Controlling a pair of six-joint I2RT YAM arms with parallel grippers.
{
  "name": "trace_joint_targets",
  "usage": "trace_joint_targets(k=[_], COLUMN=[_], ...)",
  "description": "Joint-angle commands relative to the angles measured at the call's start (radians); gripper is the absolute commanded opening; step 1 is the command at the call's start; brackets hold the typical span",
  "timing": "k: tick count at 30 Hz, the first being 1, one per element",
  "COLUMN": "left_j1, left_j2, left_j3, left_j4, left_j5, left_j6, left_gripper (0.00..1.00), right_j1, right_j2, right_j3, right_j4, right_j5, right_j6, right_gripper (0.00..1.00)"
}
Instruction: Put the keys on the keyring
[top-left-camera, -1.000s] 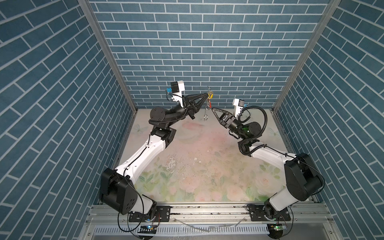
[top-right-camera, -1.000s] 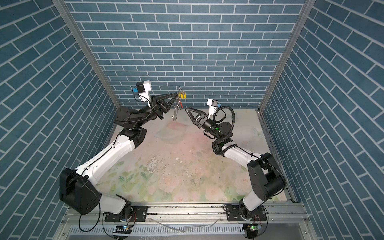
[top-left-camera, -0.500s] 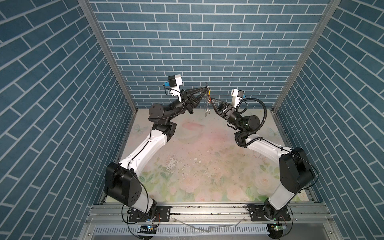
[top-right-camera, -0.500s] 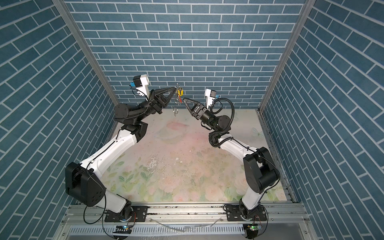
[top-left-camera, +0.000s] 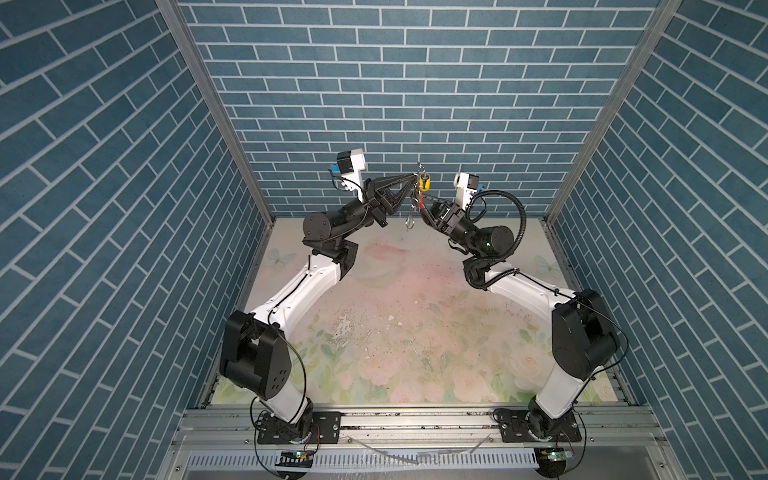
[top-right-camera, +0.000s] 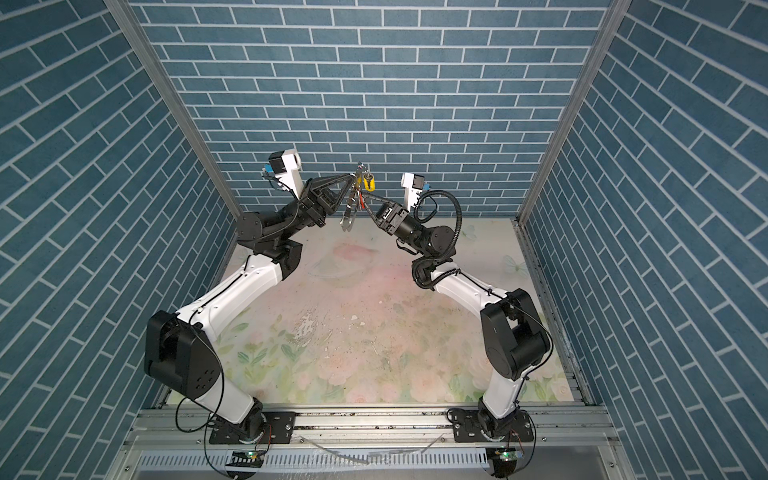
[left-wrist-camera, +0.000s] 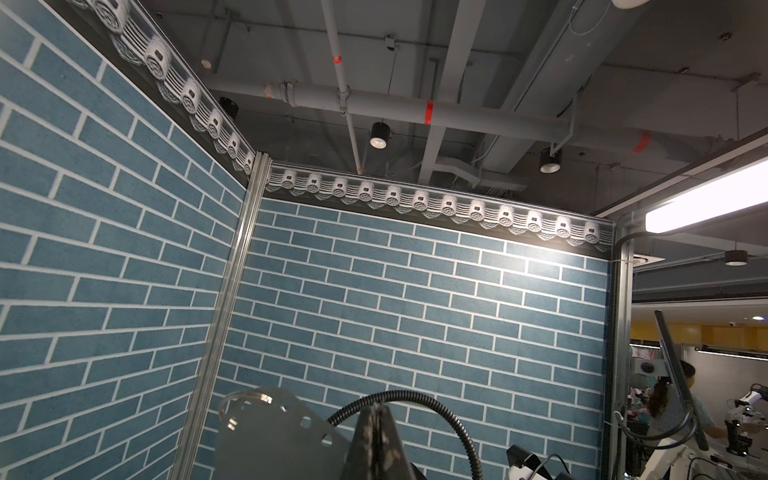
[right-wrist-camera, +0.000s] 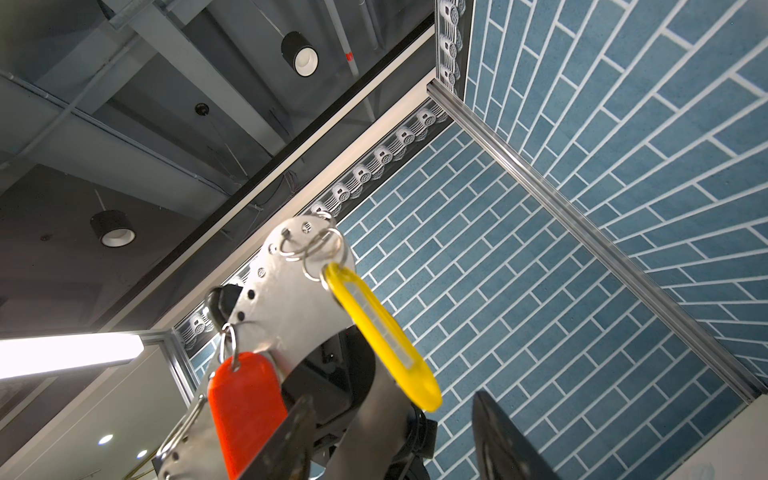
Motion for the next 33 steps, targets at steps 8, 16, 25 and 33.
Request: trace_joint_targets(k=[8, 16, 25, 33], left_j1=[0.028, 0.043, 0.044, 0.045], left_j2=[0.034, 0.031, 0.032, 0.025], left_j3=[0.028, 0.015, 0.019, 0.032], left_j4=[0.159, 0.159, 0.16, 0.161], left_j5=[0.011, 0.011, 0.01, 0.011], left_j6=[-0.094, -0.088, -0.092, -0.099], left_gripper=[0.0, 0.0, 0.0, 0.0], right_j1=[0.019, 0.03, 0.034, 0.036], right_j2=[0.008, 0.007, 0.019, 0.043], right_j3=[0.068, 0.066, 0.074, 0.107], right_j4=[0.056, 0.054, 0.055, 0.055], right_j5=[-0.023, -0.022, -0.011, -0.011], right_j6=[0.058, 0.075, 0.086, 0.106], right_gripper=[0.53, 0.47, 0.47, 0.53])
